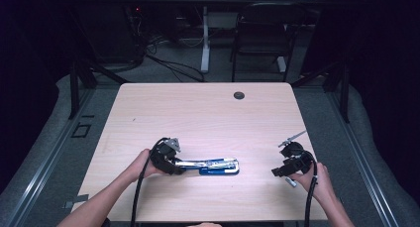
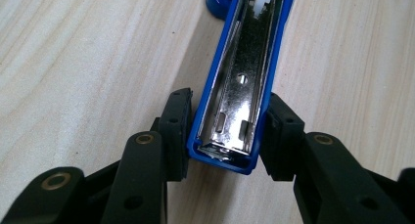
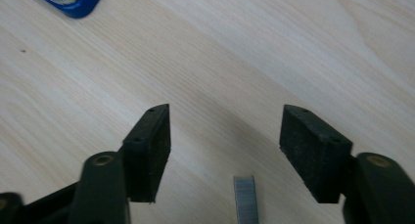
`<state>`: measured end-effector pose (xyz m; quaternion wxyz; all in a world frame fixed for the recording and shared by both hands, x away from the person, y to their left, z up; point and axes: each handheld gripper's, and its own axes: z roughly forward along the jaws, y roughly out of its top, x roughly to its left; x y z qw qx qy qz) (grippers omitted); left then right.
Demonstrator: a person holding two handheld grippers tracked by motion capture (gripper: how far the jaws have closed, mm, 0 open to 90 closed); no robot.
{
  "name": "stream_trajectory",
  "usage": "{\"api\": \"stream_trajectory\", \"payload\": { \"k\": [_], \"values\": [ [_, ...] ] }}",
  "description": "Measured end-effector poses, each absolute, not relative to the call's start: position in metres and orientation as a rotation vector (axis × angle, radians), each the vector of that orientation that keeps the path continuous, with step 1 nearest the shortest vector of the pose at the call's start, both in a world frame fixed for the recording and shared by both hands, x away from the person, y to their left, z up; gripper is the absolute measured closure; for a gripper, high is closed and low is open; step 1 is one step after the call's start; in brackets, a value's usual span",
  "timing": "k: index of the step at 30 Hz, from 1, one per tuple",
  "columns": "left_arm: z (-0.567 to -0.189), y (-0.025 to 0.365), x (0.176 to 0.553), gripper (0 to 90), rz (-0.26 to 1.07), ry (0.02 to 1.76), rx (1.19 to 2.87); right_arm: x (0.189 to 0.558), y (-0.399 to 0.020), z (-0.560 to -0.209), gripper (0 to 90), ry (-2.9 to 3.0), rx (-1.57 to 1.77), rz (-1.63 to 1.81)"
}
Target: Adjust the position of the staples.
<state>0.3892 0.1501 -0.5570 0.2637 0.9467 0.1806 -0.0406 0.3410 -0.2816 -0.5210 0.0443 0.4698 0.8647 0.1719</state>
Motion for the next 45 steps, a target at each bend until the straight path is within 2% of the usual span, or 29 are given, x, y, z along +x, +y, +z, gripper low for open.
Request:
{"api": "stream_trajectory", "payload": {
  "k": [7, 14, 21, 23, 32, 41, 45],
  "values": [
    [-0.557, 0.15, 0.39, 60.9, -0.105, 0.487, 2.567, 0.334, -0.289, -0.528, 55.6, 2.623, 1.495, 0.449],
    [-0.558, 0.15, 0.389, 60.8, -0.111, 0.491, 2.562, 0.331, -0.295, -0.532, 63.8, 2.591, 1.552, 0.41],
    [-0.558, 0.149, 0.389, 60.8, -0.11, 0.49, 2.564, 0.329, -0.292, -0.54, 66.4, 2.563, 1.595, 0.461],
    [-0.558, 0.149, 0.389, 60.9, -0.111, 0.49, 2.564, 0.332, -0.294, -0.535, 67.0, 2.651, 1.523, 0.325],
    [-0.558, 0.149, 0.389, 60.8, -0.11, 0.489, 2.566, 0.332, -0.293, -0.538, 70.4, 2.641, 1.539, 0.336],
    [-0.559, 0.149, 0.39, 60.8, -0.113, 0.49, 2.567, 0.333, -0.293, -0.54, 77.7, 2.651, 1.532, 0.334],
    [-0.559, 0.149, 0.39, 60.8, -0.112, 0.489, 2.568, 0.333, -0.293, -0.54, 77.5, 2.656, 1.526, 0.324]
  ]
}}
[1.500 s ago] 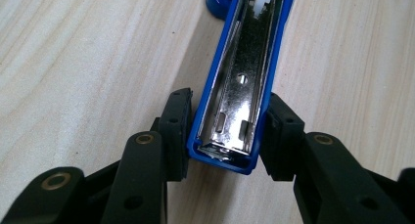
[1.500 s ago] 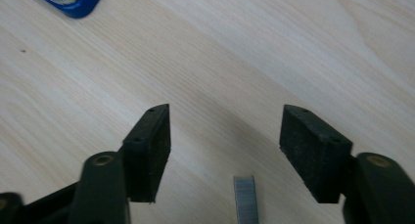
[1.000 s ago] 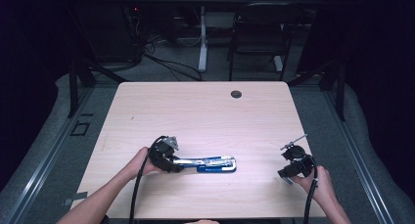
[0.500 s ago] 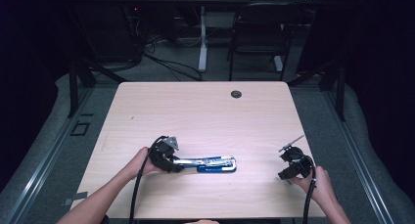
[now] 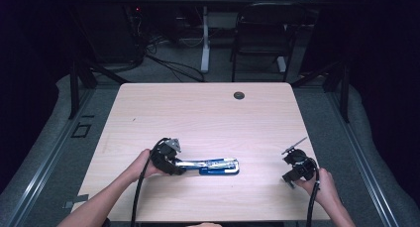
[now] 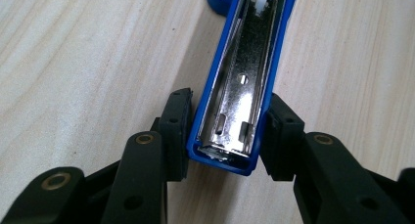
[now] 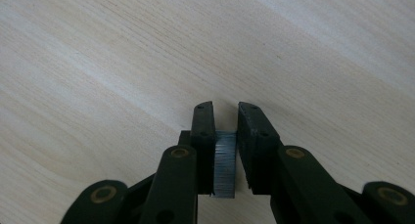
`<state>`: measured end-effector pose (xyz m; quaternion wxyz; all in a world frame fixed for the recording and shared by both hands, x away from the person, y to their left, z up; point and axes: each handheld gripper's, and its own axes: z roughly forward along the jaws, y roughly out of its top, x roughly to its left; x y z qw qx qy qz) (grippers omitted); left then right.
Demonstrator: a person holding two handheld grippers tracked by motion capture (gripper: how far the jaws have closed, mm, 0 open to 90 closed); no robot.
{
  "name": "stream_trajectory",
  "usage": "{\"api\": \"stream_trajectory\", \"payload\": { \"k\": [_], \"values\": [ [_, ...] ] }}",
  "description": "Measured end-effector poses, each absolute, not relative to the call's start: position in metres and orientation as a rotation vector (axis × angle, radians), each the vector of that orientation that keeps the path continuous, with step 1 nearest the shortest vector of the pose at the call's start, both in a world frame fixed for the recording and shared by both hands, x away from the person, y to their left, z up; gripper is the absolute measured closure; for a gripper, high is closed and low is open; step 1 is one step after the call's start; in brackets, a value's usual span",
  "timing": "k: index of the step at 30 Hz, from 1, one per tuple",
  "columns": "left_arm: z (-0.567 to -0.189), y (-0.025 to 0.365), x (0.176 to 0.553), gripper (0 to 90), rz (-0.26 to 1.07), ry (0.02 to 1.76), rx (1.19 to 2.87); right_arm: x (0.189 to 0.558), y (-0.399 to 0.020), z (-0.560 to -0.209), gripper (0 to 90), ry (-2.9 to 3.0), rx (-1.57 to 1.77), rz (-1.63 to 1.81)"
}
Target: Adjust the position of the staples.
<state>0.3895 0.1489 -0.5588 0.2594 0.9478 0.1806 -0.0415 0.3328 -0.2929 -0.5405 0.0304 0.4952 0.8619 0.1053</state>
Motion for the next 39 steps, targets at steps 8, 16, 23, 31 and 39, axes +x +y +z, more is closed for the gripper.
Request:
{"api": "stream_trajectory", "payload": {
  "k": [8, 16, 23, 31, 39],
  "values": [
    [-0.559, 0.149, 0.389, 60.9, -0.111, 0.488, 2.569, 0.333, -0.292, -0.542, 77.7, 2.667, 1.521, 0.305],
    [-0.559, 0.149, 0.39, 60.9, -0.113, 0.486, 2.569, 0.332, -0.293, -0.536, 78.2, 2.645, 1.501, 0.349],
    [-0.559, 0.149, 0.39, 61.0, -0.111, 0.481, 2.572, 0.333, -0.292, -0.532, 78.2, 2.638, 1.481, 0.424],
    [-0.558, 0.149, 0.39, 61.0, -0.114, 0.477, 2.572, 0.337, -0.283, -0.532, 78.2, 2.651, 1.405, 0.448],
    [-0.558, 0.149, 0.39, 61.0, -0.113, 0.476, 2.573, 0.342, -0.277, -0.531, 78.2, 2.66, 1.349, 0.445]
  ]
}}
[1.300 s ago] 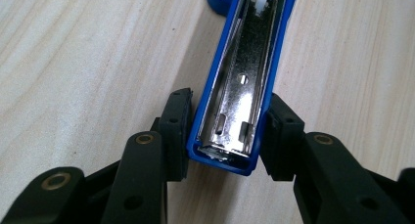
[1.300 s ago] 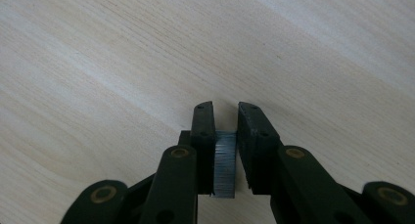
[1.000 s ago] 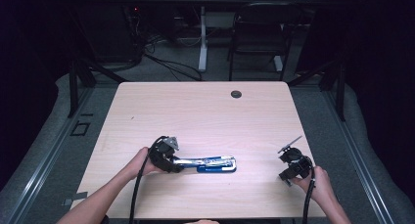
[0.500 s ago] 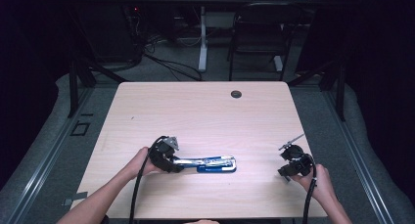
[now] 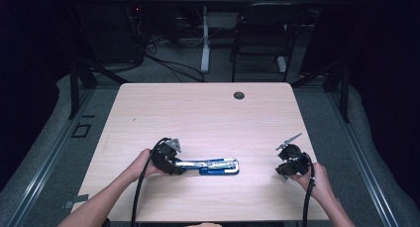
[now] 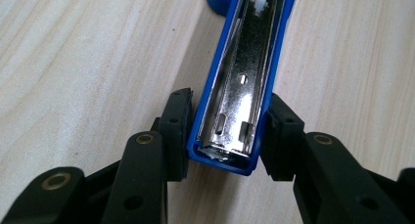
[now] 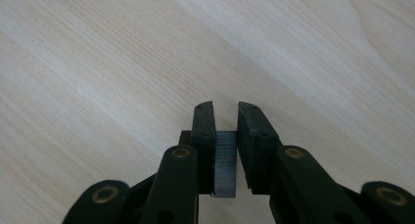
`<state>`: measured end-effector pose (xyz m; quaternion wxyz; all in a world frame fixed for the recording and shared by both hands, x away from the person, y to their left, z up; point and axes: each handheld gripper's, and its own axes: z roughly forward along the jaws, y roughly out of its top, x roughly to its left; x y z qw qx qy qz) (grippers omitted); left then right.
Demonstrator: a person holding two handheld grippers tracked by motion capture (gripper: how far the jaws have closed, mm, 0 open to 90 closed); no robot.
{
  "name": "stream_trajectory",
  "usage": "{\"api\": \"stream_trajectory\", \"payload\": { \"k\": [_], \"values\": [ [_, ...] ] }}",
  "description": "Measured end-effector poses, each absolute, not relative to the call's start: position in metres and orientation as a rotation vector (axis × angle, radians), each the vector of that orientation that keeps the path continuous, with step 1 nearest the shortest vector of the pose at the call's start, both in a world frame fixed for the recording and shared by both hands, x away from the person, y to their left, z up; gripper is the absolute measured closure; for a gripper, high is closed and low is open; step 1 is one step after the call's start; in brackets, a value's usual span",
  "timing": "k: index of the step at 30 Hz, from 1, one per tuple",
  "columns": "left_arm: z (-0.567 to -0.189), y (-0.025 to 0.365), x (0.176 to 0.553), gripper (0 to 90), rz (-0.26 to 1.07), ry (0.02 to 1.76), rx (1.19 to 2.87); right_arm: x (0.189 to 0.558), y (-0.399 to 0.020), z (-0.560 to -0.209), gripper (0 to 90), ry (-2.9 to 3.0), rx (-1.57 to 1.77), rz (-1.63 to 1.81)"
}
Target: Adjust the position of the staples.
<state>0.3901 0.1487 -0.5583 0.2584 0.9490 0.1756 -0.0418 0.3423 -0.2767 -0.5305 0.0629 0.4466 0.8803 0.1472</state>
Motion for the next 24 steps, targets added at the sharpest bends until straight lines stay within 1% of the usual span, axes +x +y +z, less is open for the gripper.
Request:
{"api": "stream_trajectory", "payload": {
  "k": [8, 21, 24],
  "values": [
    [-0.558, 0.149, 0.39, 60.9, -0.116, 0.476, 2.573, 0.349, -0.267, -0.532, 78.2, 2.629, 1.33, 0.5],
    [-0.558, 0.149, 0.39, 61.0, -0.112, 0.473, 2.577, 0.359, -0.255, -0.528, 78.2, 2.658, 1.238, 0.494],
    [-0.558, 0.149, 0.39, 61.0, -0.112, 0.475, 2.576, 0.36, -0.251, -0.53, 78.2, 2.632, 1.261, 0.536]
  ]
}}
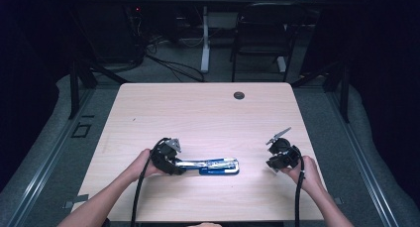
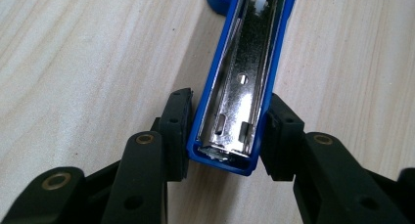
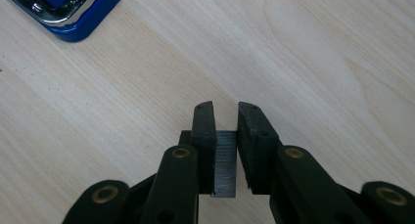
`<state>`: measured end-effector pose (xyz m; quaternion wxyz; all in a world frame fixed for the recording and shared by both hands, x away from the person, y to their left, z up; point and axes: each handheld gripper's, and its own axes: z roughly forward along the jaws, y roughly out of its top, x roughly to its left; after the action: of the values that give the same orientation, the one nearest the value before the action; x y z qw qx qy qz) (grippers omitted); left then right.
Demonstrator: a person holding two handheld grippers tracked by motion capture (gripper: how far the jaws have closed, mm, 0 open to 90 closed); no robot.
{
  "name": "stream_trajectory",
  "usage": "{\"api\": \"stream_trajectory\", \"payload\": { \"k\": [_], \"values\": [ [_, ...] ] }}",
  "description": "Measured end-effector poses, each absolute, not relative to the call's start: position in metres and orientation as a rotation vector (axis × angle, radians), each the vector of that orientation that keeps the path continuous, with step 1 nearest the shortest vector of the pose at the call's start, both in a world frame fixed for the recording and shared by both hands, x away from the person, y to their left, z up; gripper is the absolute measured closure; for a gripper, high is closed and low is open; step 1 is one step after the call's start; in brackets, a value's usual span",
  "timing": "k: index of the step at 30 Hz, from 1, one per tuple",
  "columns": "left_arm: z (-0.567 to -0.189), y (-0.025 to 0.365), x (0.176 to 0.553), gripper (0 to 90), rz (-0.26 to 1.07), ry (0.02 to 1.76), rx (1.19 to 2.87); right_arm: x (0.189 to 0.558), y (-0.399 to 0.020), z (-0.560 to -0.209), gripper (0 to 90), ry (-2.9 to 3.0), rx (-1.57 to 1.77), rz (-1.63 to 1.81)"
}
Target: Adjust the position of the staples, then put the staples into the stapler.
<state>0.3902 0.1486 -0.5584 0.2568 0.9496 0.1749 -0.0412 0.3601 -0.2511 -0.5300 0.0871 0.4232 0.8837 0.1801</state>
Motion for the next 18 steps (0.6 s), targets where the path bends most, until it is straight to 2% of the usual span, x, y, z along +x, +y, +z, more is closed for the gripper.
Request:
{"api": "stream_trajectory", "payload": {
  "k": [18],
  "values": [
    [-0.558, 0.148, 0.39, 60.9, -0.101, 0.476, 2.578, 0.372, -0.234, -0.522, 78.3, 2.659, 1.161, 0.544]
  ]
}}
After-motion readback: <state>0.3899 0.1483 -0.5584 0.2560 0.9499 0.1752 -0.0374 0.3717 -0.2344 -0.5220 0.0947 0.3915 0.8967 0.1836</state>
